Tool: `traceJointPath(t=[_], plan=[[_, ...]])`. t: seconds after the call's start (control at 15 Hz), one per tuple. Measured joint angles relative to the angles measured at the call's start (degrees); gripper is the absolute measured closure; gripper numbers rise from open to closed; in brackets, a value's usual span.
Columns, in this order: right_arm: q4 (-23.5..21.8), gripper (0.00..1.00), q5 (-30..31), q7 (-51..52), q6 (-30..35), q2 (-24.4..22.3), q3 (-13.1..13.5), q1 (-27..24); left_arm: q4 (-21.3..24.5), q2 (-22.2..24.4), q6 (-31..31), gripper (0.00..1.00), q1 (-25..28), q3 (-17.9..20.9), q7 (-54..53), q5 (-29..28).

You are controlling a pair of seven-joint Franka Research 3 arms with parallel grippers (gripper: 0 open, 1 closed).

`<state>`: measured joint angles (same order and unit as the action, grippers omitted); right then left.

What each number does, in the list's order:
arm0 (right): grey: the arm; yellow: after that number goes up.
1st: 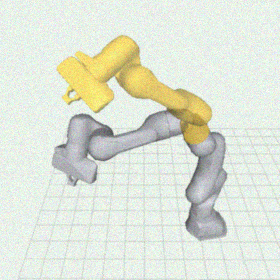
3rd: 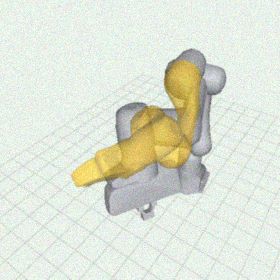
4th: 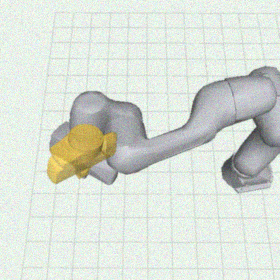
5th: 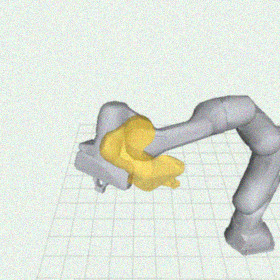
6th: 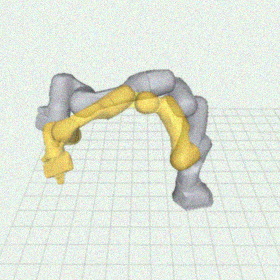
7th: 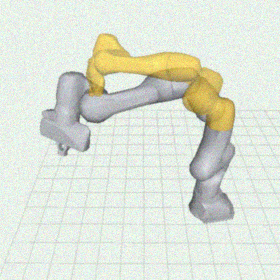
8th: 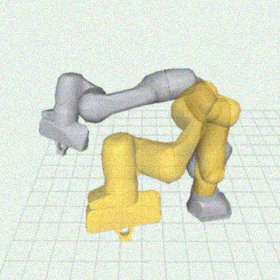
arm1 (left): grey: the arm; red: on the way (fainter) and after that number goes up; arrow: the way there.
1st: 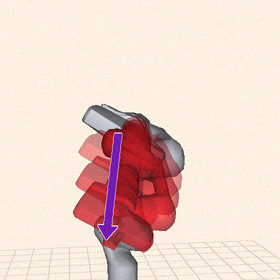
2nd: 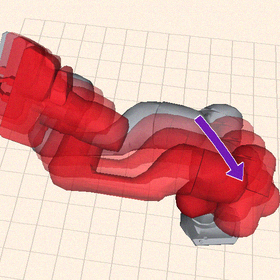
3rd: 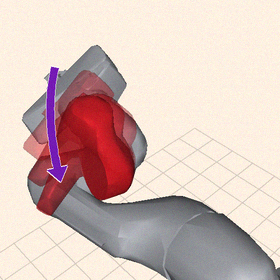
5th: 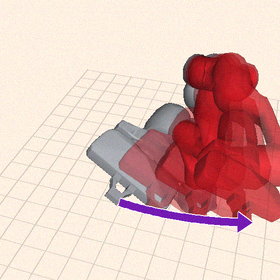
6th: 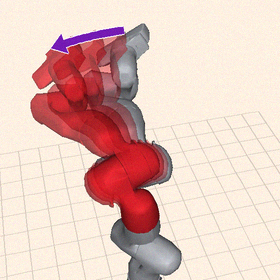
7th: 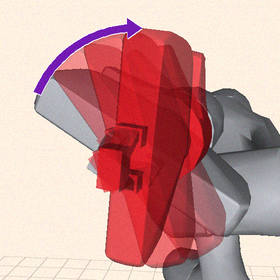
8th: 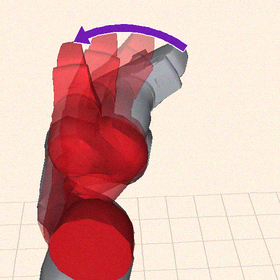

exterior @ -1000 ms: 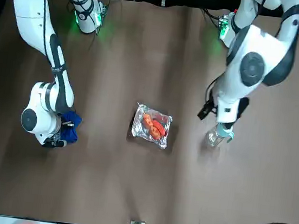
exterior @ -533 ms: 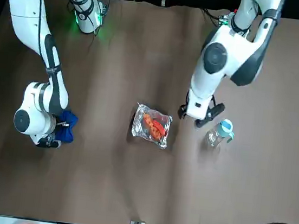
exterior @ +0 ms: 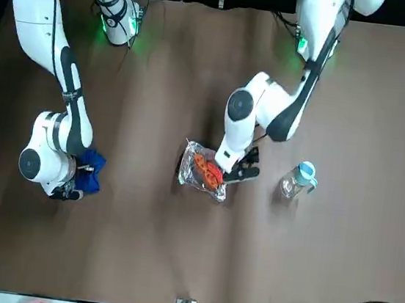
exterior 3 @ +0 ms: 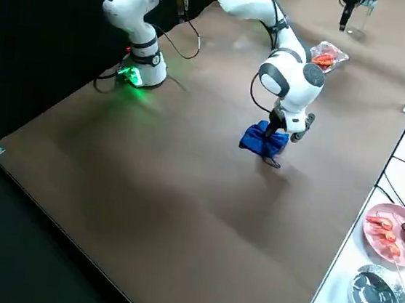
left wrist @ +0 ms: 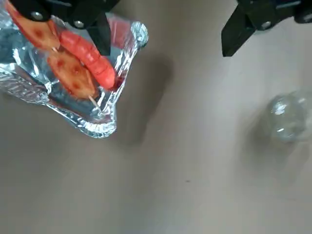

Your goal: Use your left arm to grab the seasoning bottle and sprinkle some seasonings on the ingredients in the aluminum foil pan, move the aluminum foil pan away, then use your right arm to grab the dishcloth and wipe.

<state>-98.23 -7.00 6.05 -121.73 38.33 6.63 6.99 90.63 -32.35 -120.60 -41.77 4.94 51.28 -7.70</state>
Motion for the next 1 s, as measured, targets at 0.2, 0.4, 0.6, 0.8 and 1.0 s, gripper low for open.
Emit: traceJointPath(t=[0.2,0.4,0.6,0.8,1.0], plan=[[0.0,0.89,0.0,0.0,0.0,0.0,0.0,0.0,-0.1,-6.0,-7.0,0.00,0.7,-1.6,-3.2,0.8],[0.0,0.89,0.0,0.0,0.0,0.1,0.0,0.0,-0.1,-9.3,-10.7,0.00,0.4,-3.6,-3.4,1.0],[0.1,0.89,0.0,0.0,0.0,0.1,0.0,0.0,-0.2,-10.6,-11.2,0.01,0.4,-4.8,-3.4,2.4],[0.1,0.89,0.0,0.0,0.0,0.1,0.0,0.0,-0.3,-10.4,-10.7,0.27,0.5,-4.9,-3.6,3.1],[0.1,0.89,0.0,0.0,0.0,0.1,0.0,0.0,-0.6,-10.3,-7.4,0.37,0.5,-5.4,-3.6,3.4]])
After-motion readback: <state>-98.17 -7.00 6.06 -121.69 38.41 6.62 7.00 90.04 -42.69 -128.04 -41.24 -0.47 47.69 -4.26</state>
